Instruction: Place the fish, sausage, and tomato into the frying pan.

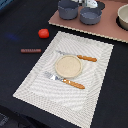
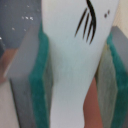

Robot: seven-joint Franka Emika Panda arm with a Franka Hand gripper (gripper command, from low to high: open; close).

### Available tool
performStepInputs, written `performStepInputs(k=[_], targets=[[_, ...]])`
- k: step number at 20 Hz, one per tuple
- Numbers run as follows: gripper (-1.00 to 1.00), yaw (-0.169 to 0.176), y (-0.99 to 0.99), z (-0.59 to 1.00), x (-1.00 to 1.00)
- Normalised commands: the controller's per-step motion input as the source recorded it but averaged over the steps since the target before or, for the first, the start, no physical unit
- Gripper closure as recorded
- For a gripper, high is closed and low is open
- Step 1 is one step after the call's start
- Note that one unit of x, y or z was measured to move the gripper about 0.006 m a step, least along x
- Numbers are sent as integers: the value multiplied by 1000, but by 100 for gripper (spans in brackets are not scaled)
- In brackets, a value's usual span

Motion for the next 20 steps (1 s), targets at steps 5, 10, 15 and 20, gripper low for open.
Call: performStepInputs(k=[5, 10, 15, 20], targets=[[100, 0, 830, -97, 662], [100, 3, 629, -227, 284], [100, 37, 209, -205, -93], [-100, 41, 351, 201, 7]])
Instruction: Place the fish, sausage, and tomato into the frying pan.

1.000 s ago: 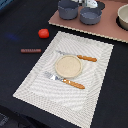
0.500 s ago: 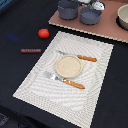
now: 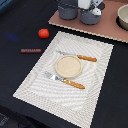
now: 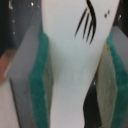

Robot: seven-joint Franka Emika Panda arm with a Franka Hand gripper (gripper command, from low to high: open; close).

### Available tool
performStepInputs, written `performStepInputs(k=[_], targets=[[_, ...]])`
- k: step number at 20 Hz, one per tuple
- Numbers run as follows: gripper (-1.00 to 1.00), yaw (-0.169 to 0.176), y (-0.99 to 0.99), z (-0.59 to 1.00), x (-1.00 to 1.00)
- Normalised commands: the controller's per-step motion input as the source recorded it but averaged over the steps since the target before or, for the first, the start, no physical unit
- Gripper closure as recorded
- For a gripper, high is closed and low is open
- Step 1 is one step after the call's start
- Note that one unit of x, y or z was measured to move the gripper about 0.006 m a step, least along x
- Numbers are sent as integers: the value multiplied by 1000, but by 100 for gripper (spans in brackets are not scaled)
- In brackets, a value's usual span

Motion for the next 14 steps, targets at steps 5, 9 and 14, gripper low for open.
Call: performStepInputs(k=[5, 9, 14], targets=[[-100, 63, 313, 695, -87], [-100, 52, -169, 623, -500], [-100, 1, -733, 261, -573]])
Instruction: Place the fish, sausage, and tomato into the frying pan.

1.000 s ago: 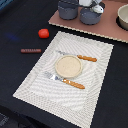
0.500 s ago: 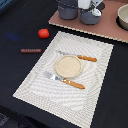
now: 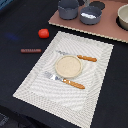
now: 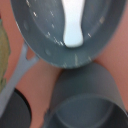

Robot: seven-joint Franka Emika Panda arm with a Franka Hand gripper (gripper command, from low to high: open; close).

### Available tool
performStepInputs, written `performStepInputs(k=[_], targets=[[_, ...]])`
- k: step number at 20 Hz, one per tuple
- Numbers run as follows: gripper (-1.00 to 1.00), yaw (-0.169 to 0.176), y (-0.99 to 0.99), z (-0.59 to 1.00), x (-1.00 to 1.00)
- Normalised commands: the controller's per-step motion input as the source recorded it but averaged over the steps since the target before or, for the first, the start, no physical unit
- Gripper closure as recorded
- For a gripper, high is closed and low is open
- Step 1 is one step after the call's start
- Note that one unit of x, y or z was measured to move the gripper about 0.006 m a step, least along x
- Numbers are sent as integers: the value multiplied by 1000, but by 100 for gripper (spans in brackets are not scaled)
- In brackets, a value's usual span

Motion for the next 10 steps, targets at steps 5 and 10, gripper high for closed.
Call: performStepInputs(k=[5, 10], targets=[[-100, 0, -869, 21, -487], [-100, 0, -899, 0, -441]])
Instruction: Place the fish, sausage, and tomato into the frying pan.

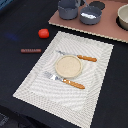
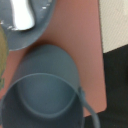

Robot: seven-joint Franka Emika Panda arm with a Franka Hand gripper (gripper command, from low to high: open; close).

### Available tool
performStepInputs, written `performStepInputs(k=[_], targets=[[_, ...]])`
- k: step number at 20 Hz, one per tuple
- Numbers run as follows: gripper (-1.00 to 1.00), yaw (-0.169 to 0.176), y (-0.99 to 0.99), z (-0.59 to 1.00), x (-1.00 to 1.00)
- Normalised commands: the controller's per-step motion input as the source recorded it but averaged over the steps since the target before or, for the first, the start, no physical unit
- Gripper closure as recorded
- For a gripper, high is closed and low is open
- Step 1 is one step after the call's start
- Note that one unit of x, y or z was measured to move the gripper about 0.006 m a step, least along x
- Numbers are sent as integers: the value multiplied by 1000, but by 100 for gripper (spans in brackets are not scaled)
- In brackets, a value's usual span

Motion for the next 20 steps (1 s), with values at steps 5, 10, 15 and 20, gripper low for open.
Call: performStepInputs(k=[5, 10, 15, 20], targets=[[-100, 0, -907, -3, -419], [-100, 0, -898, -82, -422], [-100, 0, -856, -186, -471], [-100, 0, -806, -281, -525]])
